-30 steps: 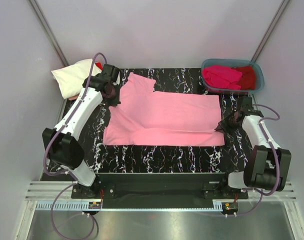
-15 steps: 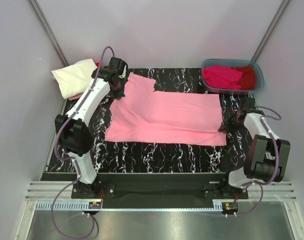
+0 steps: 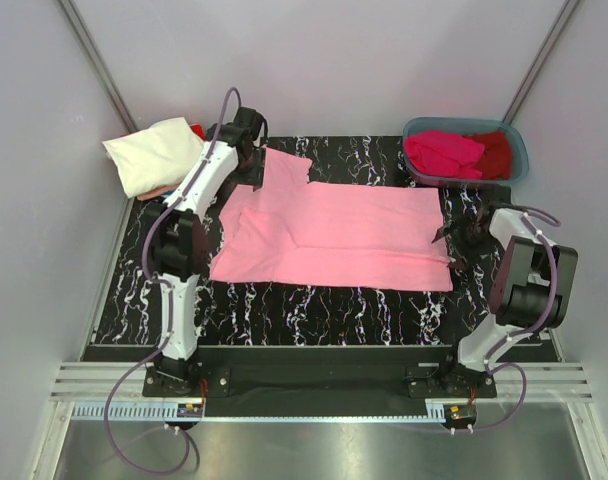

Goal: Fold and stack the t-shirts
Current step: Fold the tshirt

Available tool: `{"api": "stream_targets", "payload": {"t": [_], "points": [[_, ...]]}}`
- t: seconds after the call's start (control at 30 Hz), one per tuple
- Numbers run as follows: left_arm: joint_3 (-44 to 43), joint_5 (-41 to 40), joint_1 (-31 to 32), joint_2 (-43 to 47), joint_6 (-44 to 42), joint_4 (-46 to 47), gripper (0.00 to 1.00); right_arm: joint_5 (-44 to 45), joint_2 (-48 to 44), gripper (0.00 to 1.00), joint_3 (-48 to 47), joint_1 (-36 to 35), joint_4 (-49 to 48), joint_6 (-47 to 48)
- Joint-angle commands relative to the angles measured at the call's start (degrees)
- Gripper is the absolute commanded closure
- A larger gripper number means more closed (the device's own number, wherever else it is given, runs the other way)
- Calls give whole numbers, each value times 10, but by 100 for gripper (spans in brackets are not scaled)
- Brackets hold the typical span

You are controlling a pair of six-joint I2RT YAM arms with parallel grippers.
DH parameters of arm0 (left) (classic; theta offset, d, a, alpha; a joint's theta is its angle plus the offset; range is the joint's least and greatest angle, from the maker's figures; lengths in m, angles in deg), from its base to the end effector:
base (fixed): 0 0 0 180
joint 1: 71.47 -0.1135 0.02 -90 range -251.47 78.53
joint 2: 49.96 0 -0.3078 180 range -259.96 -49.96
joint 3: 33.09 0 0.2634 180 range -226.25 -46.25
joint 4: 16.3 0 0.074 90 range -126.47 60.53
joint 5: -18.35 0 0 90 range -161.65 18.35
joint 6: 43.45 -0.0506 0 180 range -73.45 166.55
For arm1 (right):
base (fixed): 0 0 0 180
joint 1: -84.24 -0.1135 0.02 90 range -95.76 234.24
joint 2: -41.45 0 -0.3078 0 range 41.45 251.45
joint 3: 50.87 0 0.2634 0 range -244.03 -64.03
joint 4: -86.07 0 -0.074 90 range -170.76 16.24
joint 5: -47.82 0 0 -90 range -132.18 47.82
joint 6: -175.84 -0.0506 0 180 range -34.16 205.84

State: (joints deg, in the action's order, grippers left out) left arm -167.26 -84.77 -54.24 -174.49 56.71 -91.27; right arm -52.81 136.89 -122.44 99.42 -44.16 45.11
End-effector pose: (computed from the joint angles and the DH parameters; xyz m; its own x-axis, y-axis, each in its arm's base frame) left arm 0.4863 -0.1388 0.2992 -0.8893 0.0959 -0.4472 0.0418 0.9907 0.1294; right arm 0.3160 -0.0761 0.1946 -0.5665 0.8182 -0.0980 0.7613 0.5652 0.3179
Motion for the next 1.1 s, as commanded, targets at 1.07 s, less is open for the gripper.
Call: {"api": "stream_targets", "payload": {"t": [1.07], "points": [[871, 128, -90, 631, 355, 388, 10, -113, -127, 27, 180, 76, -47, 49]]}}
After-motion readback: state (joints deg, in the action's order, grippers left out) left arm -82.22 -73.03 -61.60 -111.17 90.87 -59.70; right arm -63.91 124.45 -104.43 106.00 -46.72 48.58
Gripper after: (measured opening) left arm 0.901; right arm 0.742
